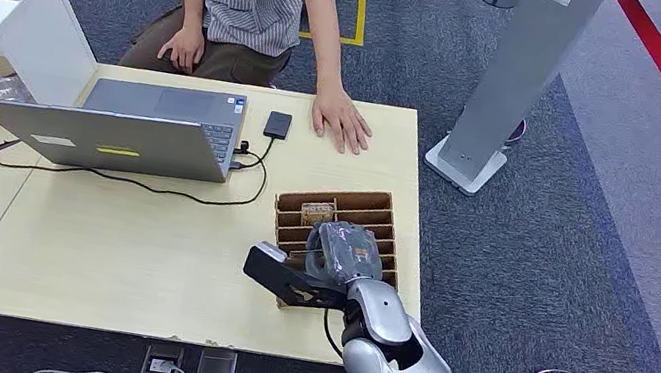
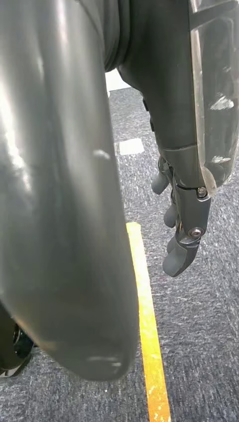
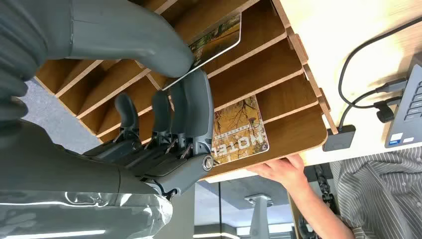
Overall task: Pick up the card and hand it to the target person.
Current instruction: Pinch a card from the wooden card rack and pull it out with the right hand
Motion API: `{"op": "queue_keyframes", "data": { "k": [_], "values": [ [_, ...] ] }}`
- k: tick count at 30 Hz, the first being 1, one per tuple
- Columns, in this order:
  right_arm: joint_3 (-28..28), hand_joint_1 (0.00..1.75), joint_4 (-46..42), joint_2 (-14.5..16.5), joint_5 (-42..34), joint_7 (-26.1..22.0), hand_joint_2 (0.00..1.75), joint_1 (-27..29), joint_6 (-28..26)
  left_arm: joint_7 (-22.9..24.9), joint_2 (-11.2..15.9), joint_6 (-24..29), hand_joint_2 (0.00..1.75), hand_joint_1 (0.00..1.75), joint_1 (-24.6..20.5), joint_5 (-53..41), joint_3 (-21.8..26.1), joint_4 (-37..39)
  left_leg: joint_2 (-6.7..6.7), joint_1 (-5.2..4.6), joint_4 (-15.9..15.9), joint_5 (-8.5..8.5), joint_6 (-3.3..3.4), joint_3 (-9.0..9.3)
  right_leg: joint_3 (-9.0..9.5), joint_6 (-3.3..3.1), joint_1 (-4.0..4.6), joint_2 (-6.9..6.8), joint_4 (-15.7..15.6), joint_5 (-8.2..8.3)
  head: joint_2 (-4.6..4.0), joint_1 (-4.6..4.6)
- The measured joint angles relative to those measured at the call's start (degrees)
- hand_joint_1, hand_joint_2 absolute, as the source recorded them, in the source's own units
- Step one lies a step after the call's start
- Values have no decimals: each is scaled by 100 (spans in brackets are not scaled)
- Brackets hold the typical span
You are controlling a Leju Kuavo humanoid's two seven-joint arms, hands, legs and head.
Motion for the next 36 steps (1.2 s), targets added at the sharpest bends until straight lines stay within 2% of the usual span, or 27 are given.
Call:
{"op": "queue_keyframes", "data": {
  "k": [4, 13, 19, 24, 27, 32, 33, 36],
  "values": [
    [2, 125, 13, 0, -10, 0, 175, -11, -1, 0, 0, 0, 0, 0, 0, 0, 0, 0, 0, 0, 0, 0, 0, 0, 0, 0, 0, 0, 0, 0, 0, -1],
    [9, 99, 73, 1, -27, -8, 175, -27, -8, 0, 0, 0, 0, 0, -2, -9, 0, 0, 0, 0, 0, 0, 0, 0, 0, 0, 0, 0, 0, 0, -1, -2],
    [34, 98, 126, 32, -99, -88, 175, -22, -10, 21, 0, 2, 0, 0, -13, -16, 0, 0, 0, 0, 0, 0, 0, 0, -1, 0, 0, 0, 0, 0, -1, -2],
    [83, 111, 178, 49, -135, -119, 175, -22, -19, 22, 0, 10, 0, 0, -16, -17, 0, 0, 0, 0, 0, 0, 0, 0, 0, 0, 0, 0, 0, 0, -1, -3],
    [100, 129, 201, 53, -142, -122, 175, -23, -32, 22, 0, 11, 0, 0, -17, -17, 0, 0, 0, 0, 0, 0, 0, 0, 0, 0, 0, 0, 0, 0, -1, -1],
    [109, 169, 231, 79, -146, -123, 175, -39, -57, 23, 0, 16, 0, 0, -17, -17, 0, 0, 0, 0, 0, 0, 0, 0, 0, 0, 0, 0, 0, 0, -1, -1],
    [109, 172, 237, 86, -146, -123, 175, -46, -62, 24, 0, 16, 0, 0, -17, -17, 0, 0, 0, 0, 0, 0, 0, 0, 0, 0, 0, 0, 0, 0, -1, -2],
    [109, 172, 251, 96, -149, -123, 175, -58, -71, 22, 0, 15, 131, 0, -17, -18, 0, 0, 0, 0, 0, 0, 0, 0, 0, 0, 0, 0, 0, 0, -1, -3]
  ]
}}
